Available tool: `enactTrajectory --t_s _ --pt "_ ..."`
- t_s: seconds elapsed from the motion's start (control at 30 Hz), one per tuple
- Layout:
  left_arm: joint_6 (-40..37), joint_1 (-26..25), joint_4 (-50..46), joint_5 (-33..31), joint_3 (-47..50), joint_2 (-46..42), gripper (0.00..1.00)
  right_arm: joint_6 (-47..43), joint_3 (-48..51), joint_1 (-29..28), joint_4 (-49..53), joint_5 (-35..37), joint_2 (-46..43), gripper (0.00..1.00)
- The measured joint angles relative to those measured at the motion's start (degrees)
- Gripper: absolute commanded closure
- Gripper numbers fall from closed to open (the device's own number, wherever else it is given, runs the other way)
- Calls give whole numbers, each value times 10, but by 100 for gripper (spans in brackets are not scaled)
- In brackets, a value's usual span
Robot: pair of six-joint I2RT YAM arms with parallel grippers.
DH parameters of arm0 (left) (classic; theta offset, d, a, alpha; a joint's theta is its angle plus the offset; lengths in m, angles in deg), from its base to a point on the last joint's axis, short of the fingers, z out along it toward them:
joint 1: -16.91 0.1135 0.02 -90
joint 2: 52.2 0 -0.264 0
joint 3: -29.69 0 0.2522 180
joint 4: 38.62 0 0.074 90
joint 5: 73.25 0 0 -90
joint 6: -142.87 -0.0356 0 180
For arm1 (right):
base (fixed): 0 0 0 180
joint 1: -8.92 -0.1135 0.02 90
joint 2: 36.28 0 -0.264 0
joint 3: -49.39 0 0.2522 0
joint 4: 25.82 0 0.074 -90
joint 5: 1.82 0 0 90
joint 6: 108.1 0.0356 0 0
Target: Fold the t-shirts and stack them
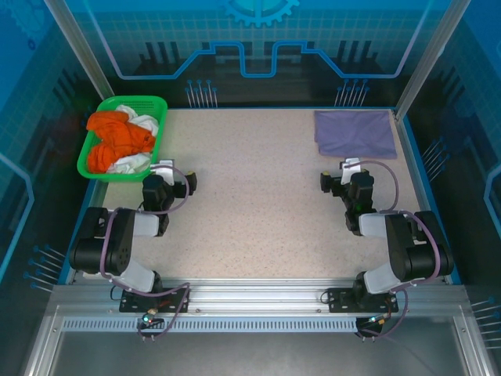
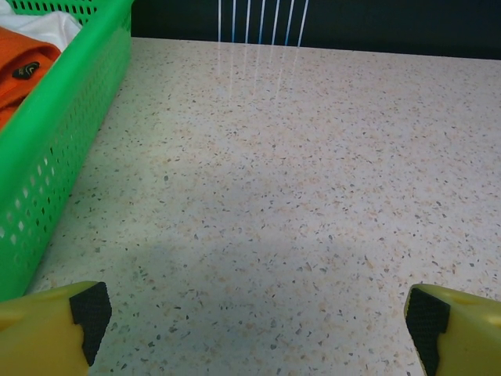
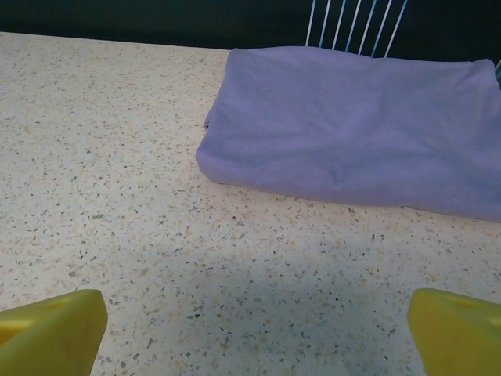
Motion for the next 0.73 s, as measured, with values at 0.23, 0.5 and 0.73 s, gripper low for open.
enactTrajectory --t_s 0.23,0.5,0.73 --pt "0 0 -2 0 0 0 1 0 0 0 3 0 0 0" --pt "0 0 -2 0 0 0 1 0 0 0 3 0 0 0" --pt "0 0 -2 0 0 0 1 0 0 0 11 0 0 0"
